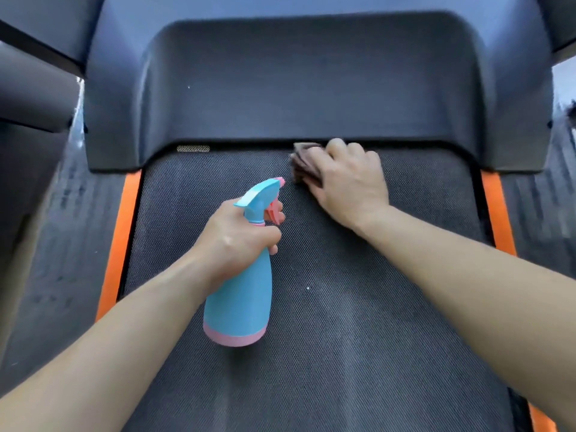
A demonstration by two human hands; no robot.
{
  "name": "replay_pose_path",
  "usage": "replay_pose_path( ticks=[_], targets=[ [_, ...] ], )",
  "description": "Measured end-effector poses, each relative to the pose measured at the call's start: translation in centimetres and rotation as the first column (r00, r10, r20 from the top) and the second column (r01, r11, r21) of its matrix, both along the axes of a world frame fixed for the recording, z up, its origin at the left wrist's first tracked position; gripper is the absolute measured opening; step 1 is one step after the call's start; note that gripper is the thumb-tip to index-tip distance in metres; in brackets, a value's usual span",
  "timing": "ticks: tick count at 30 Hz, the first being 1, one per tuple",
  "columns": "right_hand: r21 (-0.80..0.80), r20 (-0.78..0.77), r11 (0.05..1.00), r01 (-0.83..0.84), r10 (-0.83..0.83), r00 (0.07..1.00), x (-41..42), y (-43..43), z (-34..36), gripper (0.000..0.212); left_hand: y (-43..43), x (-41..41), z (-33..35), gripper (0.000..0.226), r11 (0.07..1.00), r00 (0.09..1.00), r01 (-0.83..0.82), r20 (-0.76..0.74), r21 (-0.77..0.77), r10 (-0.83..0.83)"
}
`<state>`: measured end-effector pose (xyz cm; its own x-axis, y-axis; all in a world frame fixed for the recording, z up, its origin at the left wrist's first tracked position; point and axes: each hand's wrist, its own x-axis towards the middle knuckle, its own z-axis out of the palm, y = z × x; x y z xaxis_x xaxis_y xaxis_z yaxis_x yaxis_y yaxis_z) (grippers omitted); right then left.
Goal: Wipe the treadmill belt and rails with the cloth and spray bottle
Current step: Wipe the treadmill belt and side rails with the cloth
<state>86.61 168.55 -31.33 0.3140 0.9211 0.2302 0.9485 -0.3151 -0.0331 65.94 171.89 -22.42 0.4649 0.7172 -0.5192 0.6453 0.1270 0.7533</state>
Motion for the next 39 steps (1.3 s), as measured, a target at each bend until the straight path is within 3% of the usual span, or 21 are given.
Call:
replay_pose_path(
  ticks=[5, 10, 13, 16, 19, 24, 26, 28, 31, 33, 36, 39],
  targets=[
    [-0.037, 0.003, 0.993, -0.11, 0.11, 0.994, 0.7, -0.9, 0.2, 0.047, 0.0, -0.1, 0.1, 0.038, 1.0, 1.0, -0.005, -0.021, -0.02, 0.005],
    [-0.039, -0.036, 0.999, 0.022, -0.023, 0.999, 5.7, -8.6, 0.7, 0.046, 0.3, -1.1, -0.2, 0.042, 0.999, 1.0, 0.009, 0.025, -0.037, -0.008],
    [-0.001, 0.028, 1.0, -0.003, 0.003, 1.0, 3.9, -5.1, 0.6, 0.048, 0.2, -1.3, -0.3, 0.036, 0.998, 0.999, 0.0, 0.039, -0.055, 0.003],
    [-0.028, 0.035, 0.997, -0.068, 0.069, 0.997, 0.6, 1.0, 0.1, 0.045, 0.0, -1.0, -0.4, 0.046, 0.999, 1.0, 0.016, 0.019, -0.044, -0.015],
    [-0.051, 0.018, 0.997, -0.06, 0.061, 0.998, 0.0, -0.1, 0.3, 0.043, 0.0, -0.8, -0.4, 0.045, 0.997, 0.998, 0.059, -0.025, -0.047, -0.06],
    [-0.051, 0.004, 0.942, -0.33, 0.331, 0.944, -0.8, -13.7, -0.2, 0.05, 0.0, -0.7, 0.1, 0.043, 0.994, 0.993, 0.09, -0.067, -0.058, -0.094],
    [-0.094, 0.03, 0.908, -0.408, 0.412, 0.911, -0.2, -14.0, -0.1, 0.05, 0.0, -0.5, 0.3, 0.047, 0.994, 0.992, 0.096, -0.078, -0.053, -0.1],
    [-0.098, 0.062, 0.931, -0.351, 0.358, 0.932, 0.8, -10.0, 0.0, 0.05, -0.1, -0.4, 0.2, 0.053, 0.993, 0.99, 0.111, -0.086, -0.035, -0.114],
    [-0.056, 0.002, 0.998, -0.025, 0.025, 1.0, 2.7, -2.6, 0.4, 0.044, -0.2, -0.5, 0.1, 0.049, 0.994, 0.992, 0.099, -0.068, -0.038, -0.102],
    [-0.063, 0.006, 0.996, 0.067, -0.067, 0.998, 2.1, -2.1, 0.1, 0.044, -0.3, -0.5, 0.1, 0.051, 0.995, 0.994, 0.095, -0.05, -0.043, -0.097],
    [-0.023, 0.041, 0.991, -0.129, 0.129, 0.991, -1.4, -7.9, -0.3, 0.049, -0.2, -0.9, 0.5, 0.054, 0.995, 0.994, 0.099, -0.05, -0.03, -0.1],
    [-0.065, 0.03, 0.908, -0.413, 0.415, 0.909, -2.5, -12.2, -0.8, 0.053, -0.2, -1.3, 0.7, 0.055, 0.995, 0.995, 0.092, -0.044, -0.038, -0.093]
  ],
)
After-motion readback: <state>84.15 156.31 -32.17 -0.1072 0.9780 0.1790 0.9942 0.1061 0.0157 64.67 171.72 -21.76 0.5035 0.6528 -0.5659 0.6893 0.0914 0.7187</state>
